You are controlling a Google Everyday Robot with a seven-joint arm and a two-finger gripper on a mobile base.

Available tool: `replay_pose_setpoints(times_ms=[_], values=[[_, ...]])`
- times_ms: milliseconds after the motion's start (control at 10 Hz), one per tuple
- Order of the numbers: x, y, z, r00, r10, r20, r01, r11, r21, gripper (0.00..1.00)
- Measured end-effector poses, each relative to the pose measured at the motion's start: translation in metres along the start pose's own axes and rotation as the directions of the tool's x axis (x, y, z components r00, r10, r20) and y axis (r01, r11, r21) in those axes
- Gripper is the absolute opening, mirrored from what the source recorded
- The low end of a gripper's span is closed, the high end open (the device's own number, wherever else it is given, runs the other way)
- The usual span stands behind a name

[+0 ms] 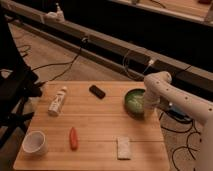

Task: Drag the ceramic bowl in a circle

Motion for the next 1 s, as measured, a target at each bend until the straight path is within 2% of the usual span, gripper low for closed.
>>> replay_pose_setpoints(times_ms=[100,200,300,500,600,800,900,1000], values=[[-0.002,-0.019,0.000,1.000,-0.009,-0.023,0.010,1.000,0.028,0.00],[-0.015,-0.037,0.000,0.999,-0.027,-0.026,0.028,0.998,0.054,0.00],[-0.023,-0.045,0.000,0.999,-0.038,-0.023,0.040,0.997,0.066,0.00],[-0.070,-0.060,-0.003,0.995,-0.093,0.029,0.090,0.991,0.099,0.00],[-0.090,-0.060,-0.004,0.991,-0.123,0.058,0.116,0.987,0.108,0.00],[-0.119,-0.039,-0.007,0.979,-0.164,0.121,0.153,0.984,0.095,0.00],[-0.129,-0.023,-0.009,0.972,-0.171,0.161,0.159,0.984,0.083,0.00],[-0.132,-0.014,-0.011,0.969,-0.168,0.180,0.157,0.985,0.077,0.00]])
